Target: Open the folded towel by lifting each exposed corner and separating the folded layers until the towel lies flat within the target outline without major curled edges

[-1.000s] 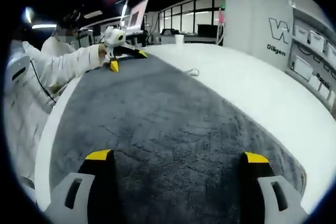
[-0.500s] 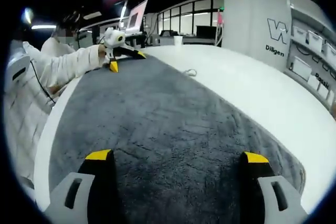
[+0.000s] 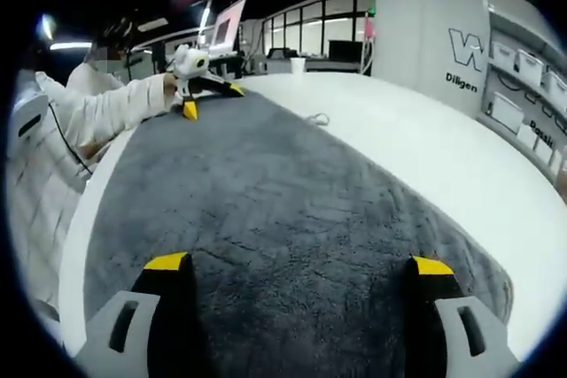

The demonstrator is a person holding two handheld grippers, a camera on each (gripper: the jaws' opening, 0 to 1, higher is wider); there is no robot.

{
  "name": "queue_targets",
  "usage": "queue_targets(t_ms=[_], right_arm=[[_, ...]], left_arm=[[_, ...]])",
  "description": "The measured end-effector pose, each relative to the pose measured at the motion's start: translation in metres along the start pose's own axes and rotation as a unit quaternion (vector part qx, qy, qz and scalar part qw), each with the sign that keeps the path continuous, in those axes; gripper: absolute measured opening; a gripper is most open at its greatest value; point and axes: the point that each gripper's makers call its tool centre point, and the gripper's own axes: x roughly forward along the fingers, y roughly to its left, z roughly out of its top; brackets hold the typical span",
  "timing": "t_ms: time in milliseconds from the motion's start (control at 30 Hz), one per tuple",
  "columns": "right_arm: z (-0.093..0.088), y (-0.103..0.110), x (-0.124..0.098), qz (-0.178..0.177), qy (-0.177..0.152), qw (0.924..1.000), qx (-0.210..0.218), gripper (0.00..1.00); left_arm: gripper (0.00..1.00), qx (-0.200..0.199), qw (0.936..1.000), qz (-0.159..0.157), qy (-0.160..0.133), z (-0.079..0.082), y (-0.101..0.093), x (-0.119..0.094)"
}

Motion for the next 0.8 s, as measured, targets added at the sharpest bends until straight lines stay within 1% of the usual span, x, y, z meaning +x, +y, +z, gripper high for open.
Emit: queue_targets(t_ms=[200,333,500,533,600,667,700,800], right_arm=[[0.0,0.001,0.0,-0.003,0.002,1.0,0.002,0.99],[0.001,0.002,0.001,-0.005,0.014,0.9999,0.004,0.99],[0.002,0.002,0.002,-0.008,0.015,0.9998,0.007,0.99],[0.003,0.003,0.001,-0.008,0.015,0.9998,0.009,0.99],[0.013,0.01,-0.002,-0.005,-0.002,0.9999,0.011,0.99],[0.018,0.013,-0.004,-0.009,-0.009,0.9999,0.007,0.99],[0.022,0.019,-0.006,-0.009,-0.008,0.9999,-0.001,0.99],[0.025,0.027,-0.009,-0.004,-0.008,1.0,-0.002,0.99]], left_arm=[[0.99,0.0,1.0,0.0,0.001,0.0,0.0,0.0],[0.99,-0.001,1.0,0.0,-0.009,0.0,0.0,0.0],[0.99,-0.004,1.0,0.002,-0.008,0.002,0.0,0.0],[0.99,-0.007,0.9999,0.003,-0.011,0.005,0.0,0.0],[0.99,-0.014,0.9989,0.018,-0.04,0.019,0.004,-0.005],[0.99,-0.025,0.9982,0.013,-0.054,0.027,0.001,-0.01],[0.99,-0.024,0.9979,0.011,-0.058,0.032,-0.003,-0.016],[0.99,-0.017,0.9983,0.009,-0.055,0.033,-0.009,-0.02]])
